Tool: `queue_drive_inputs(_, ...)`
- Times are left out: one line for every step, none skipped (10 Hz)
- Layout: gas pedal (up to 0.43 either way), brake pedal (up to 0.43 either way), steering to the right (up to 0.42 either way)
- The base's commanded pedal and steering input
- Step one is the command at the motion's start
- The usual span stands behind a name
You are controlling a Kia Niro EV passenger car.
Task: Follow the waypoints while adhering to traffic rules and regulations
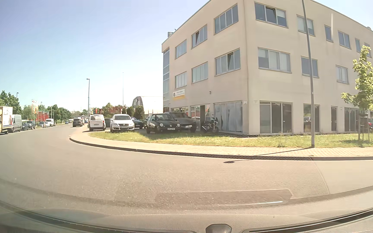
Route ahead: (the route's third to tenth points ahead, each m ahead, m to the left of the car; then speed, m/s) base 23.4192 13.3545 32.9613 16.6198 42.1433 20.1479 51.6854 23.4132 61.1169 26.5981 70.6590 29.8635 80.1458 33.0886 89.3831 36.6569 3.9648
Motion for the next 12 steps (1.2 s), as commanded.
queue_drive_inputs(0.169,0.03,-0.437)
queue_drive_inputs(0.169,0.03,-0.438)
queue_drive_inputs(0.169,0.03,-0.432)
queue_drive_inputs(0.169,0.03,-0.427)
queue_drive_inputs(0.177,0.03,-0.42)
queue_drive_inputs(0.197,0.03,-0.409)
queue_drive_inputs(0.197,0.03,-0.387)
queue_drive_inputs(0.228,0.024,-0.362)
queue_drive_inputs(0.228,0.03,-0.337)
queue_drive_inputs(0.228,0.03,-0.306)
queue_drive_inputs(0.24,0.03,-0.27)
queue_drive_inputs(0.24,0.03,-0.246)
